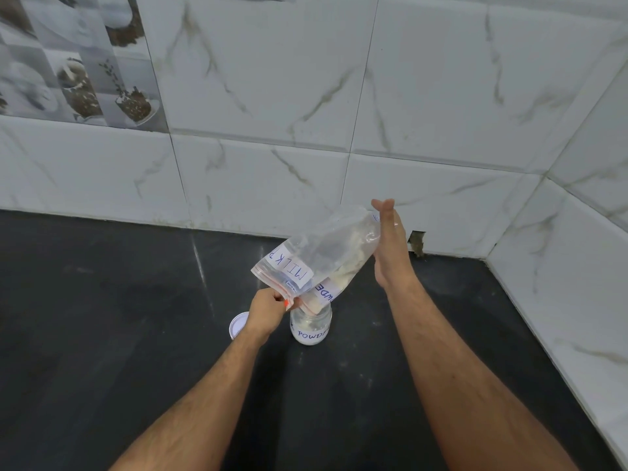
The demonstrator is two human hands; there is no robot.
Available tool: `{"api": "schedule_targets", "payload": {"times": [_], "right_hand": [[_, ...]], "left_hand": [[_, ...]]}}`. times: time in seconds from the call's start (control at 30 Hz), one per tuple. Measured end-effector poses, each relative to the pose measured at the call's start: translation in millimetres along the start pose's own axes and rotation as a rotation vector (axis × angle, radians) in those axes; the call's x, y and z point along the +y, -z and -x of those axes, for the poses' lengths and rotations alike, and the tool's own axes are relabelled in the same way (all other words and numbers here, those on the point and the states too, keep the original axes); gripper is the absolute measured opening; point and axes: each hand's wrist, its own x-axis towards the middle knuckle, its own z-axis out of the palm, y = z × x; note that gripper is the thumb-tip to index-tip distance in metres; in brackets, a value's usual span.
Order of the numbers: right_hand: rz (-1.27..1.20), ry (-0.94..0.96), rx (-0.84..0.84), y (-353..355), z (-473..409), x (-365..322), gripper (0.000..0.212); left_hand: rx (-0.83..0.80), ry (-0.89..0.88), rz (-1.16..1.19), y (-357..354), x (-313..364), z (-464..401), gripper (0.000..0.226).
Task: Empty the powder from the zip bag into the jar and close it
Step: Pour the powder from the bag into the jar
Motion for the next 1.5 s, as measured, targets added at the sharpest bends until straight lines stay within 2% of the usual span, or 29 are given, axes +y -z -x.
{"api": "schedule_targets", "payload": {"times": [0.07,0.1,0.3,0.4,0.5,0.53,0.57,0.67,0.73,0.93,1.03,1.17,1.33,1.37,1.47,1.5], "right_hand": [[0.020,0.003,0.009,-1,-1,0,0.043],[0.034,0.009,0.021,0,-3,1,0.038],[0.076,0.046,0.026,5,-4,2,0.052],[0.043,0.055,0.075,4,2,1,0.054],[0.018,0.030,-0.024,6,3,6,0.091],[0.032,0.023,-0.084,7,4,8,0.096],[0.065,0.020,-0.146,7,5,10,0.090],[0.147,0.014,-0.172,6,6,15,0.037],[0.160,0.035,-0.112,5,7,14,0.030],[0.299,0.218,-0.080,-10,15,4,0.046],[0.331,0.270,-0.106,-15,21,3,0.045],[0.308,0.228,-0.195,-21,28,1,0.039],[0.289,0.169,-0.270,-15,26,4,0.041],[0.261,0.137,-0.276,-14,25,5,0.045],[0.131,0.087,-0.209,-10,22,11,0.095],[0.043,0.052,-0.149,-8,19,15,0.100]], "left_hand": [[-0.003,0.006,-0.019,1,-2,-1,0.012],[-0.007,0.012,-0.031,2,-3,-2,0.013],[-0.048,-0.008,-0.057,4,-10,-6,0.025],[-0.045,-0.016,-0.058,2,-9,-4,0.019],[-0.025,-0.012,-0.036,0,-6,-1,0.014],[-0.024,-0.011,-0.025,-1,-5,1,0.013],[-0.024,-0.009,-0.012,-1,-5,1,0.013],[-0.028,-0.010,0.005,-2,-5,3,0.012],[-0.037,-0.028,0.030,-3,-3,6,0.009],[-0.051,-0.011,0.119,-6,6,8,0.012],[-0.079,0.004,0.168,-6,9,9,0.020],[-0.092,-0.011,0.219,-4,7,11,0.029],[-0.078,0.079,0.217,-4,3,13,0.018],[-0.080,0.082,0.211,-4,2,13,0.017],[-0.081,0.085,0.185,-4,2,12,0.018],[-0.085,0.084,0.180,-4,4,14,0.018]]}}
